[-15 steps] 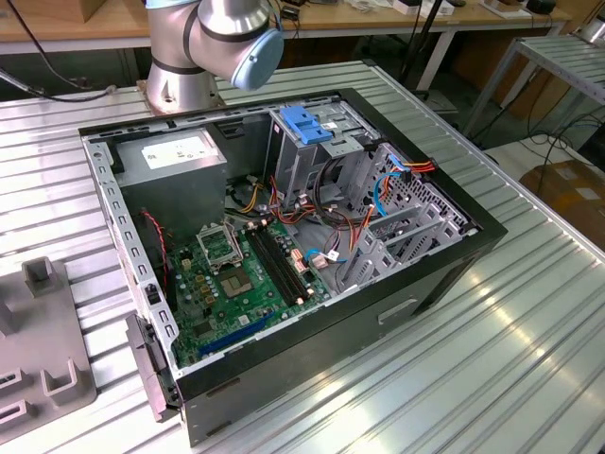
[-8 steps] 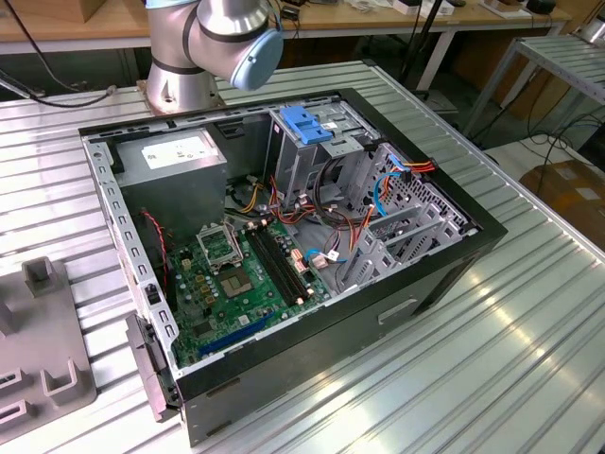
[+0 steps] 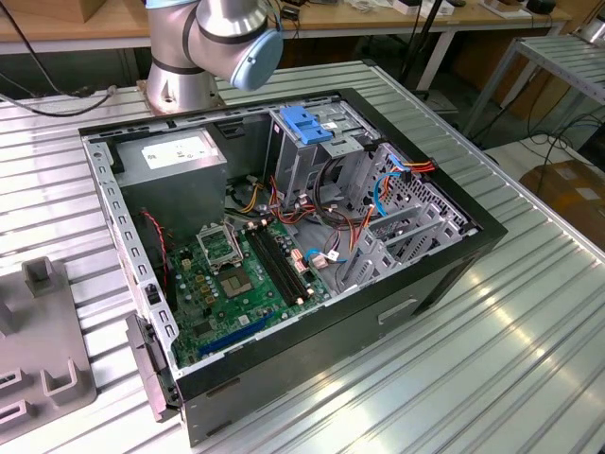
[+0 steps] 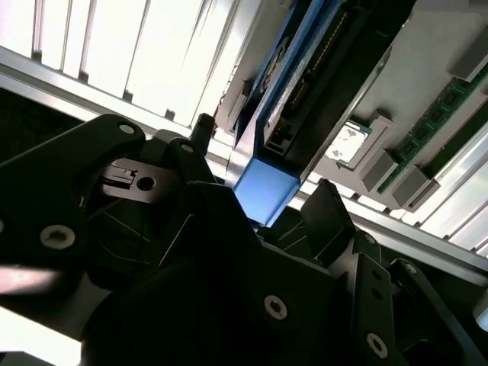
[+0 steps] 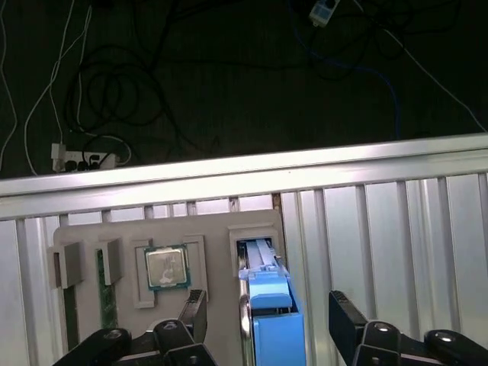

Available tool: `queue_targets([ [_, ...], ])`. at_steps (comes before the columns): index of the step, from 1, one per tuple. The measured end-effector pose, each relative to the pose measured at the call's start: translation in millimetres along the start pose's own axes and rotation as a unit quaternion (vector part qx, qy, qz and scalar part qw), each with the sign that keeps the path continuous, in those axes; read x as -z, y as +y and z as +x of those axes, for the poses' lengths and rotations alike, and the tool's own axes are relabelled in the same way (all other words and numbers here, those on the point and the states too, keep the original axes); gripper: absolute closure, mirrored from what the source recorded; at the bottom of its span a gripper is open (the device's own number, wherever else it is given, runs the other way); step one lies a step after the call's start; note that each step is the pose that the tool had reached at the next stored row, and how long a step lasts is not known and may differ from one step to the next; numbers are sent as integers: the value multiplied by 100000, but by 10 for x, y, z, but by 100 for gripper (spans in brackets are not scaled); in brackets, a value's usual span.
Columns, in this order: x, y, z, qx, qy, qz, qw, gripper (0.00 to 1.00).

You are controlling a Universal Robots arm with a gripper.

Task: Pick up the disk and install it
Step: 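Pick up the disk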

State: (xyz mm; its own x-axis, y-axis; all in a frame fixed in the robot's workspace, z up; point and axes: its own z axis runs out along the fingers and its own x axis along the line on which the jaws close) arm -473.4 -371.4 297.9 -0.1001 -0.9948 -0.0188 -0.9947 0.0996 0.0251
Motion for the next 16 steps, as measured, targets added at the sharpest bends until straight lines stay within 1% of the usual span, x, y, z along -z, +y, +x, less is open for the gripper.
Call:
queue_targets([
  [2,-36,1,1,-2,-3,6,100000,26],
  [8,-38,1,1,0,2,1,100000,26],
  [9,-41,1,1,485,11,-7,99999,53],
  [10,-46,4,-31,3328,85,-62,99945,53],
  [11,-51,7,-51,3274,84,-62,99946,53],
  [12,-51,3,-6,3246,81,-59,99947,53],
  [16,-51,3,-3,3065,78,-57,99953,53],
])
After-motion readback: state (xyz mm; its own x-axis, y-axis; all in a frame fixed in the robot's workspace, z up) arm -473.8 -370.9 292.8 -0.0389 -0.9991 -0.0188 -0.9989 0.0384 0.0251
